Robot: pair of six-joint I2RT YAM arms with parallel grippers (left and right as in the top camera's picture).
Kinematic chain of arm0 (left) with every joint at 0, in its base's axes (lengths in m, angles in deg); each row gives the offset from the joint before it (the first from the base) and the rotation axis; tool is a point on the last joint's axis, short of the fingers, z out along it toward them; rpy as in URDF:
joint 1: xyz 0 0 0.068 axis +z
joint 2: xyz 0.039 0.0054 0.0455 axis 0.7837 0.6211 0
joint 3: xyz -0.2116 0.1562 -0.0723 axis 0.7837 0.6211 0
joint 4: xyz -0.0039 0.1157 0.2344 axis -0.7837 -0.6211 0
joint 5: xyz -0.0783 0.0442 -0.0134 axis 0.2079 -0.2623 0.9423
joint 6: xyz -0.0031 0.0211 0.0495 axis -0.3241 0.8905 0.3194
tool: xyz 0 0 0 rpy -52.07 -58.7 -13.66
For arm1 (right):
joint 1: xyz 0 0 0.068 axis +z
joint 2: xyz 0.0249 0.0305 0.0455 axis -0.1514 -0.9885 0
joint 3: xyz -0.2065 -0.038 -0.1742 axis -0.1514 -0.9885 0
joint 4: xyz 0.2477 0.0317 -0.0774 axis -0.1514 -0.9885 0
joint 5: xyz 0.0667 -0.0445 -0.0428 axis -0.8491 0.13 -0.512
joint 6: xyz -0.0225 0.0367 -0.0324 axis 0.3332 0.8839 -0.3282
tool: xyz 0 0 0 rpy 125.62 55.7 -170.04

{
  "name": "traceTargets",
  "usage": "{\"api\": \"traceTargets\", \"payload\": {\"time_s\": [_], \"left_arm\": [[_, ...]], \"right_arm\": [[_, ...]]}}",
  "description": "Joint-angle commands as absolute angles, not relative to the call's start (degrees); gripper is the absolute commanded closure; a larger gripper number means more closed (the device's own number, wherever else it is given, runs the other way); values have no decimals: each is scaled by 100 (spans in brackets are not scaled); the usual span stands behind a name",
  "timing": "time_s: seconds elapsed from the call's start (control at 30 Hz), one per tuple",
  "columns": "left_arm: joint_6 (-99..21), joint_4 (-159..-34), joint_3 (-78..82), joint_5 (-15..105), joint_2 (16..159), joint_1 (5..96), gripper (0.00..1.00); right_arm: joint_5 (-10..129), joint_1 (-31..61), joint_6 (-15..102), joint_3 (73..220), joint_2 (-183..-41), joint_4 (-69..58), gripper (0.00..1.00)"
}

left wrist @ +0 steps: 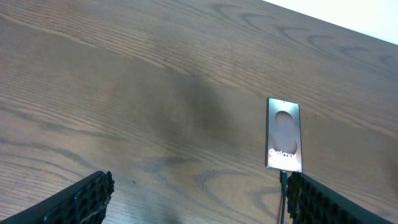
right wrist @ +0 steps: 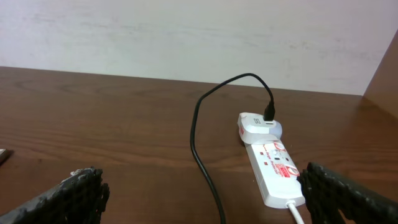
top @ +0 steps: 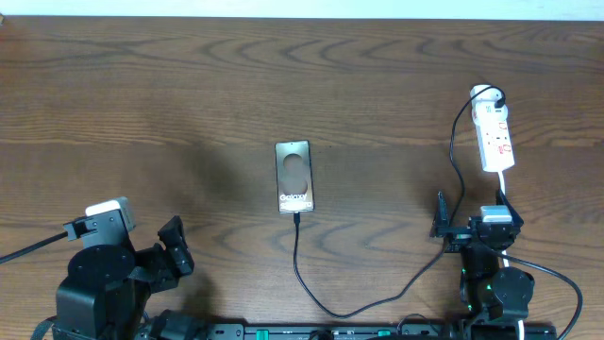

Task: Plug charger to phone and switch on socket

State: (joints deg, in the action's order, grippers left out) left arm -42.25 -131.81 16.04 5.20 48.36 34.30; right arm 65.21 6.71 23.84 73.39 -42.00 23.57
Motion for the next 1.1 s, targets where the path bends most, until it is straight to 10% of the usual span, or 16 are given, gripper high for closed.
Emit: {"api": "traceTargets", "payload": {"time_s": [0.0,1.07], "left_arm": [[-4256,-13196,1620,445,4836,3454,9],[-4297,-11533,4035,1123,2970,4536,9]], "right_arm": [[6545,704,2475,7323,-4156,2346,1],[6545,704,2475,7323,-4161,2346,1]]}}
